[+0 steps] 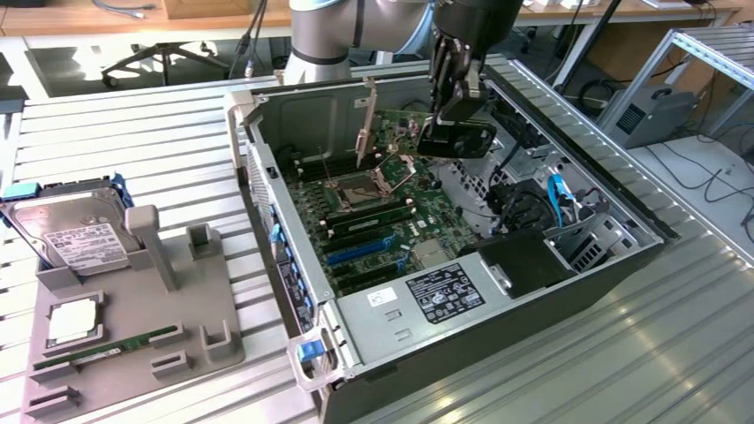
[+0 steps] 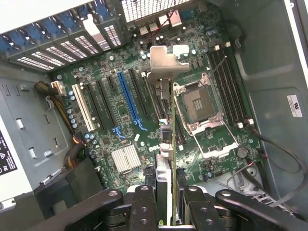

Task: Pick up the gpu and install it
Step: 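Insert the gpu into the slot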

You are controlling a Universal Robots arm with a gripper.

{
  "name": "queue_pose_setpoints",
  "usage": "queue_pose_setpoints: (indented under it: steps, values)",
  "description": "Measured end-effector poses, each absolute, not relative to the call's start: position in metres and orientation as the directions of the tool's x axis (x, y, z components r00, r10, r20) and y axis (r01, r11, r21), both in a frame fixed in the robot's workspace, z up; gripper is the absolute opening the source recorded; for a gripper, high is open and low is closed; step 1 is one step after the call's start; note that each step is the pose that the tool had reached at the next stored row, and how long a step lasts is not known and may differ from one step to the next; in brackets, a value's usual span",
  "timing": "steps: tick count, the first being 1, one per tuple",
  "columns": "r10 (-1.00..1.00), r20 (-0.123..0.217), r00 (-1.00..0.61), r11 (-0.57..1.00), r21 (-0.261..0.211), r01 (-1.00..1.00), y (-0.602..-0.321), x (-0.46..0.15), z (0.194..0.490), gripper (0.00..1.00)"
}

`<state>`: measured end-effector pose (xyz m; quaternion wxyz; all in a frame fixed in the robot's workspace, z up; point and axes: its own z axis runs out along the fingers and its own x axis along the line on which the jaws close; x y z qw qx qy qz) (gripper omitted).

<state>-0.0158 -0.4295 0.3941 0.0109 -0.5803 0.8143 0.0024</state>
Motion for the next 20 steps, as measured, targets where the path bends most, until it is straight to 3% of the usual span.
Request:
queue_pose_setpoints:
  steps: [20]
  values:
    - [-0.955, -0.020, -0.297, 0.297, -0.009, -0.955, -0.4295, -0.0158, 0.3940, 0.27]
